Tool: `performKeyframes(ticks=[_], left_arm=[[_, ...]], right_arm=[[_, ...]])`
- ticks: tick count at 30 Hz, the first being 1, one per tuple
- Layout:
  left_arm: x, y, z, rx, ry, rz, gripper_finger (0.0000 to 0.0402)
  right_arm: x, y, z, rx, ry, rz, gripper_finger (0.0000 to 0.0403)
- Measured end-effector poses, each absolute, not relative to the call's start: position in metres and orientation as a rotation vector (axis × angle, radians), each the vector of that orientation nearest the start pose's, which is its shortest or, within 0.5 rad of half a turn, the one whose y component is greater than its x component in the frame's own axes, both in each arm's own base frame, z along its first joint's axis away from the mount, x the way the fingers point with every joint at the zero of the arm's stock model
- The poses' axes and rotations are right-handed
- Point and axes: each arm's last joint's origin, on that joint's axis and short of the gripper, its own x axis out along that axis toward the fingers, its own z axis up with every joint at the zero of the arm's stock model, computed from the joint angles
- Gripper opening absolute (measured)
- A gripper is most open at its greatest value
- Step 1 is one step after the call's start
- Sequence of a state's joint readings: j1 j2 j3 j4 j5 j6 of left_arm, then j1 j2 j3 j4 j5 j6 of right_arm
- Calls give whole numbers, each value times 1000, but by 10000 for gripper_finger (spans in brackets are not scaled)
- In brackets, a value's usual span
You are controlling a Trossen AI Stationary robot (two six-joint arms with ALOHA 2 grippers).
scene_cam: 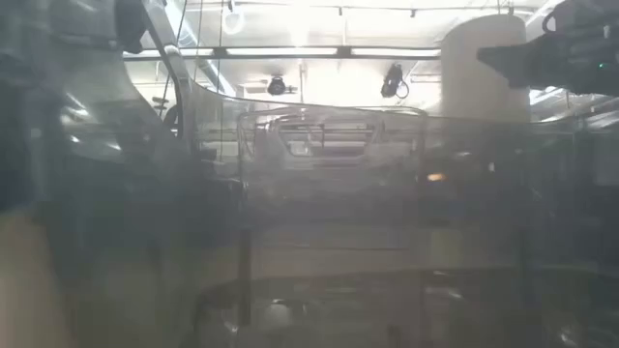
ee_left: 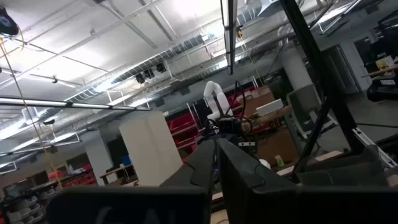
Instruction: Stack baskets by color
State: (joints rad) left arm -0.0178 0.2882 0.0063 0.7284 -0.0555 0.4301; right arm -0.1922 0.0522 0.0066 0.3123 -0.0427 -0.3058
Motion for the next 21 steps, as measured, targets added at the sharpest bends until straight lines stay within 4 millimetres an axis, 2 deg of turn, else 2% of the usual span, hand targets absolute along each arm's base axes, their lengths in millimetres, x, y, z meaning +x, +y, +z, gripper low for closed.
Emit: performKeyframes(ticks=[21], left_arm=[[106,0,210,406,-431,132,26]], right_arm=[[96,-17,191,-335,-240,-188,22]])
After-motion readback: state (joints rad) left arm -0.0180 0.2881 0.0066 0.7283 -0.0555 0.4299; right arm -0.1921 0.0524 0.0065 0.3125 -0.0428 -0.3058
